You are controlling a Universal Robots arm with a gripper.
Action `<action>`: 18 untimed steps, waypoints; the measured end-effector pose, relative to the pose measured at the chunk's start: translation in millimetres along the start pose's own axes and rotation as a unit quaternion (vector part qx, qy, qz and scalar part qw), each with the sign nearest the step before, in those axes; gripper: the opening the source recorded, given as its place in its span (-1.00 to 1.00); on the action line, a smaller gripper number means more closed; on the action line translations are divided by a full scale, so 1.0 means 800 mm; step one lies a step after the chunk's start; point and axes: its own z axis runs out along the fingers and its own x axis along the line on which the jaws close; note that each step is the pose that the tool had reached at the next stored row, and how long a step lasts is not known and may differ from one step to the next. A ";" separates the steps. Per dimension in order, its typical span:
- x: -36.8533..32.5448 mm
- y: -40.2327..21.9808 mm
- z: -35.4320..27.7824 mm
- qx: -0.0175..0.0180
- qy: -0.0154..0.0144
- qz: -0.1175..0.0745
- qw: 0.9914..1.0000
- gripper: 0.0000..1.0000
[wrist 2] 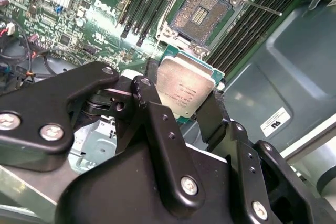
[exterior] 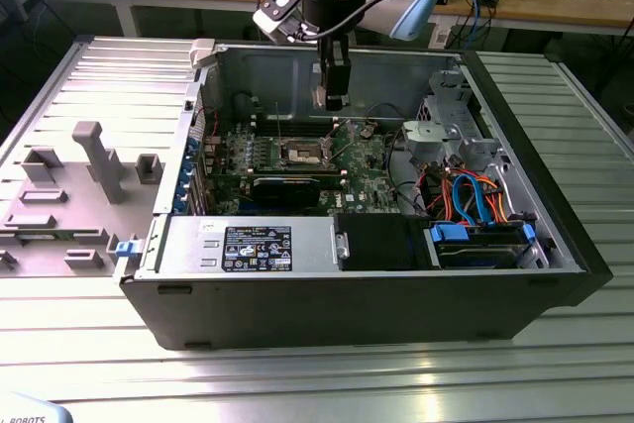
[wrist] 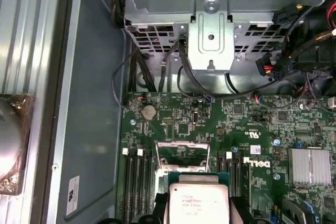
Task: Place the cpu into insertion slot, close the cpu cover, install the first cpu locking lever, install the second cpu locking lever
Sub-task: 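Place the cpu into insertion slot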
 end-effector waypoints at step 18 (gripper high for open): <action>-0.0004 -0.0017 0.0144 0.003 -0.003 0.049 0.999 0.08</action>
